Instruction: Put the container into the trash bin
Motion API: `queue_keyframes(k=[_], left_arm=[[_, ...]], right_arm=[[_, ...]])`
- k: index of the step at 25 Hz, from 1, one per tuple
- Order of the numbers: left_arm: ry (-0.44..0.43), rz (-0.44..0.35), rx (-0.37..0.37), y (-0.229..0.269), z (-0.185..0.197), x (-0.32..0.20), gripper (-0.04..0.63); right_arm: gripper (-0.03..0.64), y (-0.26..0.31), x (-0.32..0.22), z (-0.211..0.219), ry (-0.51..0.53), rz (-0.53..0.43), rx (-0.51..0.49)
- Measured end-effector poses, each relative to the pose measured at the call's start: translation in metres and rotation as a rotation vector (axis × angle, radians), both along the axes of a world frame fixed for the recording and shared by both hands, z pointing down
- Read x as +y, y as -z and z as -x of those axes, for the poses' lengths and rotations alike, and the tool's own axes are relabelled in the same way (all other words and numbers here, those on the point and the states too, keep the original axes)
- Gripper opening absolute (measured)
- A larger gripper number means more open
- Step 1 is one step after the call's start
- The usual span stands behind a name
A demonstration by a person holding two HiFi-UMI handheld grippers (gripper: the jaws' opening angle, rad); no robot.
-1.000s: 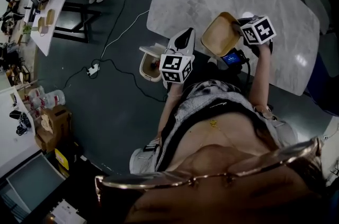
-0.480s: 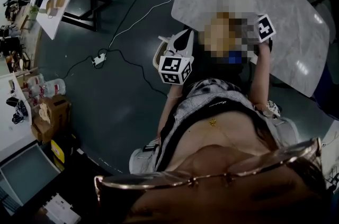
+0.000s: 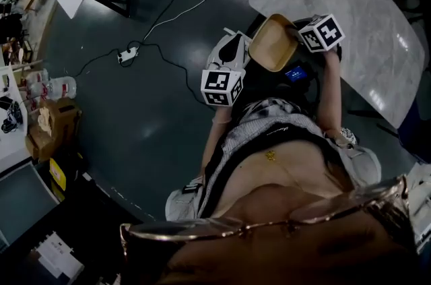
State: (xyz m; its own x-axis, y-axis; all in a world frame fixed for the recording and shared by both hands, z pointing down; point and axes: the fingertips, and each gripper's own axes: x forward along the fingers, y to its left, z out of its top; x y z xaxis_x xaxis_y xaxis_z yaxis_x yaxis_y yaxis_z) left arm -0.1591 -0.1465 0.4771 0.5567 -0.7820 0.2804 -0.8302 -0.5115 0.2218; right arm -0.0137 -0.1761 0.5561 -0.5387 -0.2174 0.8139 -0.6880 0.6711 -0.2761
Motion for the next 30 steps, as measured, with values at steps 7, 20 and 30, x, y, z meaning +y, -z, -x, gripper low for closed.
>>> queue_keyframes(k=[7,20,30], left_arm=[[0.106,0.022,-0.007,-0.012,0.084,0.03,0.0],[0.193,0.041,-0.014,-0.019,0.165,0.063,0.0],[0.234,0.067,-0.025,-0.03,0.178,0.066,0.0]], right_arm=[[0.032,-0.009,0.014,0.094,0.112,0.009,-0.021],[0.032,-0.029,0.036,0.184,0.201,0.034,-0.023],[0.034,-0.095,0.029,0.202,0.225,0.08,0.044]])
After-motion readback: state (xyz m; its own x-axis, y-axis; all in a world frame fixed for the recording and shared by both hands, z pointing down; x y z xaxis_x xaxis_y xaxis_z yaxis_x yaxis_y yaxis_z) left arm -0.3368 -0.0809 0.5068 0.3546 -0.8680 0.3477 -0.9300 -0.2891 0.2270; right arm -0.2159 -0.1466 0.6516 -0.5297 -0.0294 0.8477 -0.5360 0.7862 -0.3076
